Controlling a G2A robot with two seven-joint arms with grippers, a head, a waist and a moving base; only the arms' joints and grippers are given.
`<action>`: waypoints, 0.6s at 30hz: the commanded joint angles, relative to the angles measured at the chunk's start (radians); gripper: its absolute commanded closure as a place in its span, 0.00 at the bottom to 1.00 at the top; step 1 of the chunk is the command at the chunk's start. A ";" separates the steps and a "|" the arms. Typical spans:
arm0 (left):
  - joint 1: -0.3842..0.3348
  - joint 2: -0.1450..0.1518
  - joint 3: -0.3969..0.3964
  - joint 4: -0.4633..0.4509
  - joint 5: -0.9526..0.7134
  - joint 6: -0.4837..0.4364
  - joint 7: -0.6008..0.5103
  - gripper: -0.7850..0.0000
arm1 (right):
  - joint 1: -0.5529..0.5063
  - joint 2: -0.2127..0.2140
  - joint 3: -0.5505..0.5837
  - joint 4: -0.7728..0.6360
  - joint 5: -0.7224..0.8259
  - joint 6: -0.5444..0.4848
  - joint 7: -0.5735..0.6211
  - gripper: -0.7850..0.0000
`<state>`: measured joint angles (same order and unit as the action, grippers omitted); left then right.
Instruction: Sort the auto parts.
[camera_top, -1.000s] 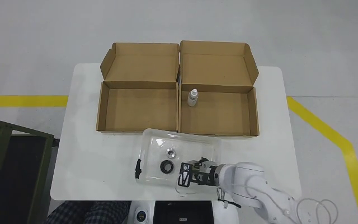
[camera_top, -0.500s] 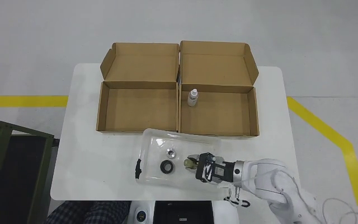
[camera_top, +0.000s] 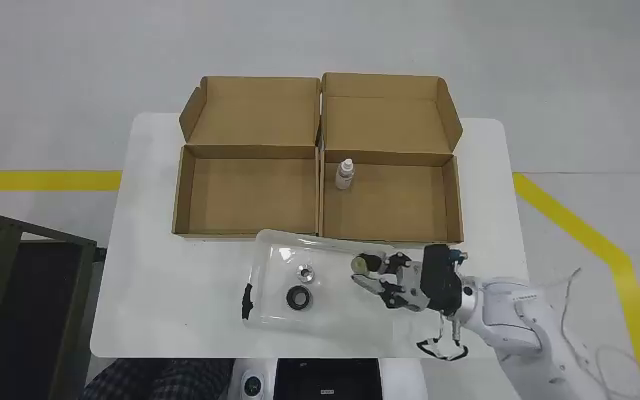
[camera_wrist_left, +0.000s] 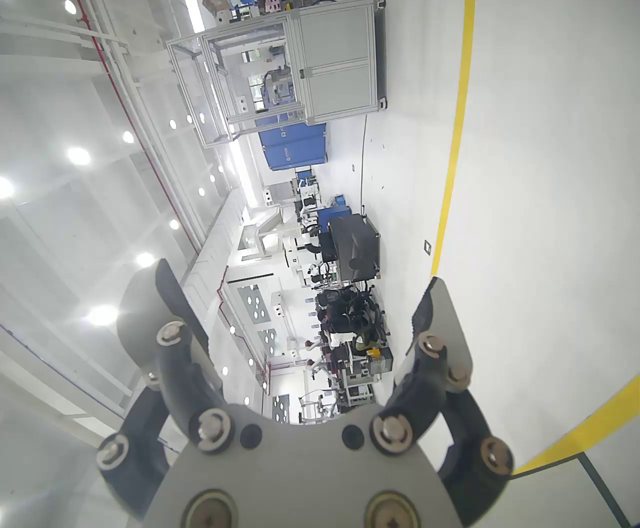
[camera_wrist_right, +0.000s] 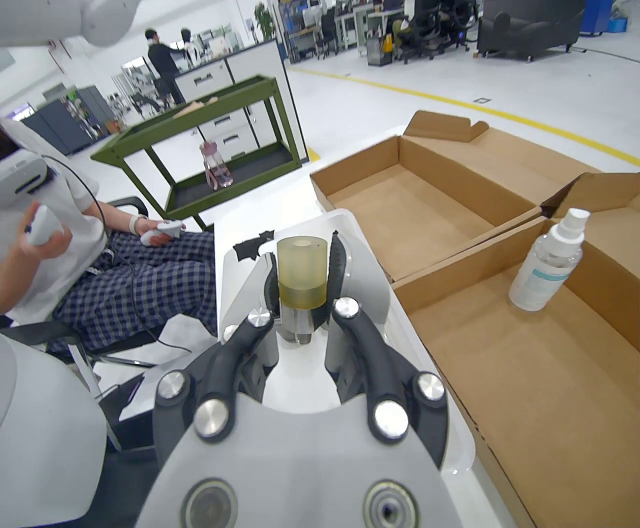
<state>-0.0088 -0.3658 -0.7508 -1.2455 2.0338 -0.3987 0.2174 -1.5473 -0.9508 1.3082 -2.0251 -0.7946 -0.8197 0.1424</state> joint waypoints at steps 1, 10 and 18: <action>0.000 0.000 0.000 0.000 0.000 0.000 0.000 0.00 | -0.011 0.000 0.013 0.008 0.017 -0.018 -0.043 1.00; 0.000 0.000 0.000 0.000 0.000 0.000 0.000 0.00 | -0.047 -0.007 0.069 0.023 0.046 -0.043 -0.213 1.00; 0.000 0.000 0.000 0.000 0.000 0.000 0.000 0.00 | -0.042 -0.015 0.066 0.030 0.035 -0.042 -0.243 1.00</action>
<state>-0.0088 -0.3658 -0.7508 -1.2455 2.0338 -0.3987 0.2174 -1.5930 -0.9646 1.3765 -1.9958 -0.7574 -0.8669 -0.1055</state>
